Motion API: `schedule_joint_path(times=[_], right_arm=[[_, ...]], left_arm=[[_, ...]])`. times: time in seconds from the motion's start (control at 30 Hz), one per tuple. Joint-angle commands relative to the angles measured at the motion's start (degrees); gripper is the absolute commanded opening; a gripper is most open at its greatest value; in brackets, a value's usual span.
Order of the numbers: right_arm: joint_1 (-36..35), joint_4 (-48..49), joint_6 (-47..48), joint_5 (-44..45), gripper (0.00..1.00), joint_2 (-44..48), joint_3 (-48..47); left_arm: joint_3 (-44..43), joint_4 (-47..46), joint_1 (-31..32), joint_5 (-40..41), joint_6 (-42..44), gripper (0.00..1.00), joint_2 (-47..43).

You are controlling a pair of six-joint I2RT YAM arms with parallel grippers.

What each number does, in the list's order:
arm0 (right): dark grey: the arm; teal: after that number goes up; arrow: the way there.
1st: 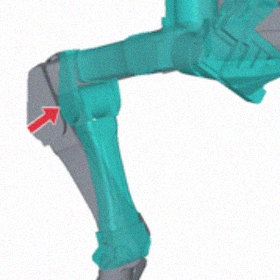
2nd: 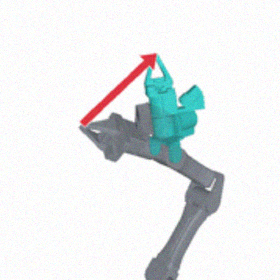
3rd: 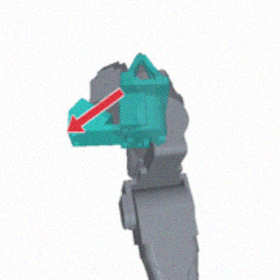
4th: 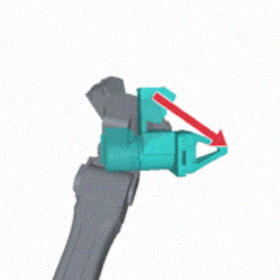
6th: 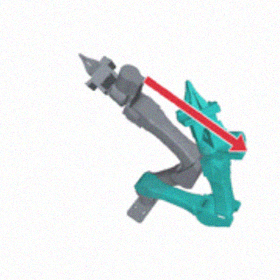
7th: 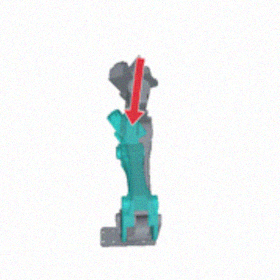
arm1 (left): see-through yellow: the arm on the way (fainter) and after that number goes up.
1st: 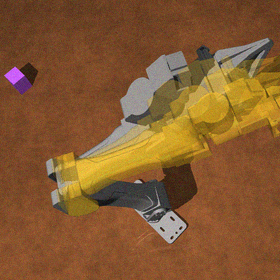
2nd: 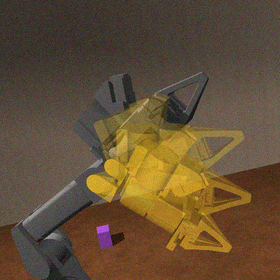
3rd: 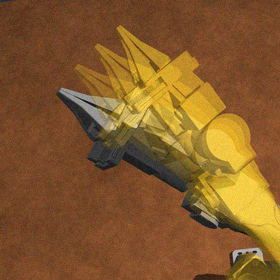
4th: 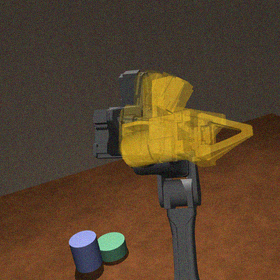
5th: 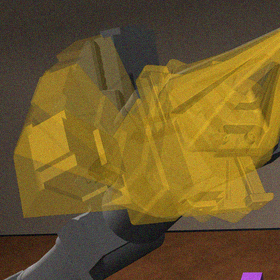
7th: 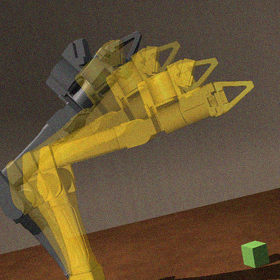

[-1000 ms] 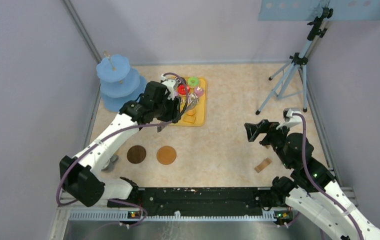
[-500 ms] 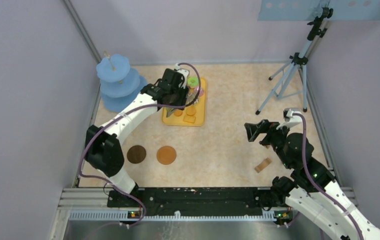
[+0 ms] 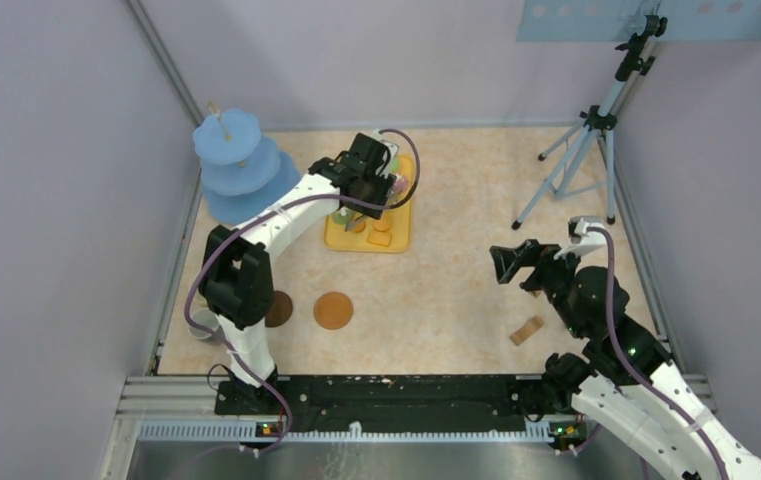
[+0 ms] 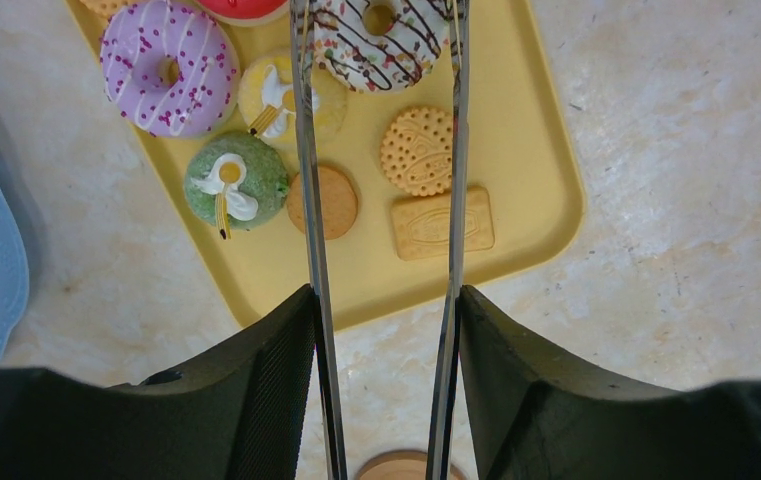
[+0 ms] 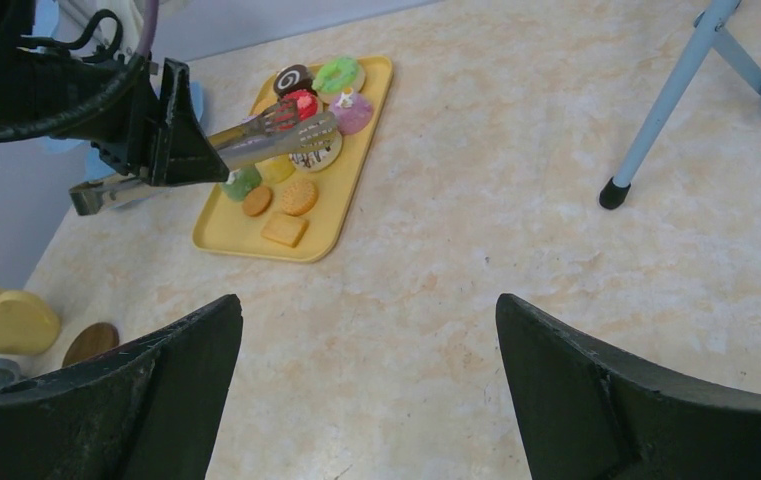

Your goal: Serve the afternoon tea

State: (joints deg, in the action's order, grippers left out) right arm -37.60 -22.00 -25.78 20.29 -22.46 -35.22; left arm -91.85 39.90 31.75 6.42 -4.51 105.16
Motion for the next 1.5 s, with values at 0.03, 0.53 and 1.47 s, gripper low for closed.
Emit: schedule_joint_path(times=[0.03, 0.53, 1.47], right_arm=[[0.34, 1.89, -0.52, 0.48, 0.95, 1.32, 0.07], [0.34, 1.19, -0.66, 1.01, 0.95, 2.24, 0.32], [0.34, 1.07, -0.62, 0.84, 0.95, 2.57, 0.01]], left_arm=[[-1.21, 0.35, 0.84, 3.28, 0.53, 0.58, 0.73], [3.30, -1.46, 2.36, 4.72, 0.16, 0.63, -2.35], [1.63, -1.38, 2.39, 5.98, -1.05, 0.56, 0.20]])
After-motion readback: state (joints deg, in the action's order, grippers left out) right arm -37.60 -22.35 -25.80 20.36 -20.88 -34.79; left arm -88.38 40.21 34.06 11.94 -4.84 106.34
